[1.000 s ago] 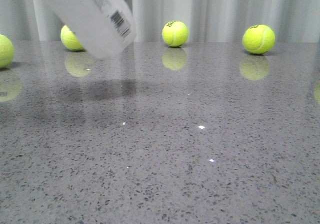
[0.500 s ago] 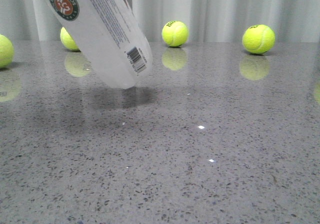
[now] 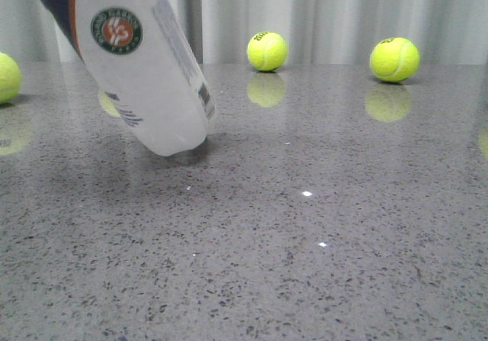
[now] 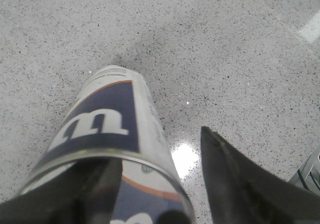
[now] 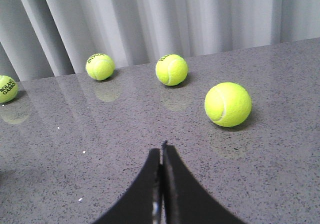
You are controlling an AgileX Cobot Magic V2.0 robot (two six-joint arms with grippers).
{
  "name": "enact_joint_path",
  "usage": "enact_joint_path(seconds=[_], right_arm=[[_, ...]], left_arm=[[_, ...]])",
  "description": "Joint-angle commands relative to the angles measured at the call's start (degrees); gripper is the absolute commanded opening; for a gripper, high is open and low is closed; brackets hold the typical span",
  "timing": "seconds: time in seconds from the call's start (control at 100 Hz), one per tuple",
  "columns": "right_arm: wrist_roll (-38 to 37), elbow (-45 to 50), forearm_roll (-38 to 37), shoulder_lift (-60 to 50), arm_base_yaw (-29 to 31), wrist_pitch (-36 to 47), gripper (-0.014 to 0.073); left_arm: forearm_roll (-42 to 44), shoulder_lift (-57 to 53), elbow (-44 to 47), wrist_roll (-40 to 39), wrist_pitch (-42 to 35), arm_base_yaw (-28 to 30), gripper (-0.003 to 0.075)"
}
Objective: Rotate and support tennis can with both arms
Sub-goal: 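Lift the can with the left gripper and rotate it upright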
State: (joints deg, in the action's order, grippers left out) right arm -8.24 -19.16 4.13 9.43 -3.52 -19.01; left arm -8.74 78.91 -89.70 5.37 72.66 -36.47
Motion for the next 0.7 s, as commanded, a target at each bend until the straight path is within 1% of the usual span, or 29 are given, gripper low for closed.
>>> enact_joint_path(seconds=[0.0, 0.06, 0.26, 0.45, 0.69], right_arm=[[0.73, -1.46, -0.38, 0.54, 0.43, 4.43, -0.0067], [0.73, -1.46, -0.38, 0.54, 0.43, 4.43, -0.0067], [0.73, -1.46, -0.38, 0.54, 0.43, 4.43, -0.0067], [0.73, -1.46, -0.38, 0.54, 0.43, 4.43, -0.0067], [0.73, -1.46, -0.38, 0.54, 0.43, 4.43, -0.0067]], left_arm=[[-0.94, -1.48, -2.41, 0.14, -3.72, -0.50, 0.0393], [-0.94, -1.38, -3.07, 0.14, -5.15, -0.50, 0.0393], [-2.11, 1.96, -5.50, 0.26, -5.03, -0.50, 0.0393], [-2.15, 5.21, -8.05, 0.89, -7.79, -0.50, 0.0391], [0.85, 5.31, -9.64, 1.19, -9.70, -0.50, 0.0391]])
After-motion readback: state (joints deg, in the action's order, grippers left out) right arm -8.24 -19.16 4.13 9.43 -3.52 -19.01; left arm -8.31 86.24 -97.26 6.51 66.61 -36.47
